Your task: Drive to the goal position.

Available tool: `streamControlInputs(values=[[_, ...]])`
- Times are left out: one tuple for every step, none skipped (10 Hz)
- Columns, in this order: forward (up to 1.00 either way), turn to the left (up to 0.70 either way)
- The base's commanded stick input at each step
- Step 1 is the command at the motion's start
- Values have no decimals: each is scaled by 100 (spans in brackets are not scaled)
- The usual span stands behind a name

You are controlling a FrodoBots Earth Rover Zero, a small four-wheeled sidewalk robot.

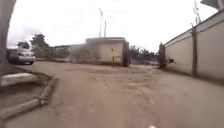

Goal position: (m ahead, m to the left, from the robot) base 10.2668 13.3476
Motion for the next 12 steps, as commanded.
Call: streamControlInputs(values=[[50, 22], [50, 34], [50, 0], [50, 0], [50, 0], [50, 0], [50, 0], [50, 0], [50, 0], [50, 0], [50, 0], [50, 44]])
